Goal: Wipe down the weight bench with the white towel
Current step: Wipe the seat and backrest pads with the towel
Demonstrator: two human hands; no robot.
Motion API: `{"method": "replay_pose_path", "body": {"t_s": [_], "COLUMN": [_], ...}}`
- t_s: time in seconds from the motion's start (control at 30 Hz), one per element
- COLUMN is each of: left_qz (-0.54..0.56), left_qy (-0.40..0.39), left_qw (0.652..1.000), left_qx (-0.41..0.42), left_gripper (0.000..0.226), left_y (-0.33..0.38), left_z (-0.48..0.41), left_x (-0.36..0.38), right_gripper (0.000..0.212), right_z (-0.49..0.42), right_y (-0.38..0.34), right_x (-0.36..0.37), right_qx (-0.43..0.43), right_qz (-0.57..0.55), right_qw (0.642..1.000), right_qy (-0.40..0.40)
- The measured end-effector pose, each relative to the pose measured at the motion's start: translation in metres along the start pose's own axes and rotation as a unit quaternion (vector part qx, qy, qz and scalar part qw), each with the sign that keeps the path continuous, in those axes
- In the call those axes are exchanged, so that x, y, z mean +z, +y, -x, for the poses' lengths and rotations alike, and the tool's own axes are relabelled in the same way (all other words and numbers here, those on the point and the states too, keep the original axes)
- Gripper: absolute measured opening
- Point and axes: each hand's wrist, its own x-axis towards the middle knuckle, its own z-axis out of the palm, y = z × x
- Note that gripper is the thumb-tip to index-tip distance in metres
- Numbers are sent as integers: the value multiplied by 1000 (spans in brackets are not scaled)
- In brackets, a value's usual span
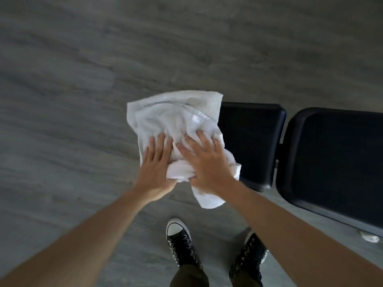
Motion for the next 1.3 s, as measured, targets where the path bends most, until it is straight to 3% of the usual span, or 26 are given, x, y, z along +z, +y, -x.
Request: {"method": "replay_pose_path", "body": {"t_s": [0.07,0.2,0.37,0.47,0.57,0.73,0.87,0.93,1.03,1.13,1.2,1.3], "left_qz": [4,28,41,31,4,20,35,6,-12,21,21,2], "left_qy": [-21,29,40,1,0,-29,-18,-63,-112,-28,-16,-5], "left_qw": [999,998,998,999,1000,999,991,991,993,999,999,999], "left_qx": [-42,-57,19,37,28,22,130,122,46,36,19,43], "left_gripper": [120,94,115,110,110,84,104,105,98,98,93,88], "left_y": [14,61,86,95,119,151,134,136,161,199,218,236], "left_z": [-47,-135,-49,10,-35,-142,-42,6,-13,-87,-125,-112], "left_x": [-17,-45,-10,20,7,-38,-2,13,7,-11,-19,-10], "right_gripper": [91,78,82,90,79,69,92,98,85,67,63,62], "right_z": [-21,-61,39,100,79,14,100,141,128,78,61,87], "right_y": [32,101,51,28,69,138,59,34,76,145,173,180], "right_x": [-22,-62,-28,-9,-37,-90,-37,-22,-40,-79,-99,-114], "right_qx": [4,157,159,147,145,238,244,229,197,218,250,237], "right_qz": [14,-49,-63,-45,-52,-48,-50,-68,-55,-1,1,19], "right_qw": [1000,986,981,987,988,970,968,971,979,976,968,971], "right_qy": [-15,9,90,38,32,31,29,-8,-5,19,11,4]}}
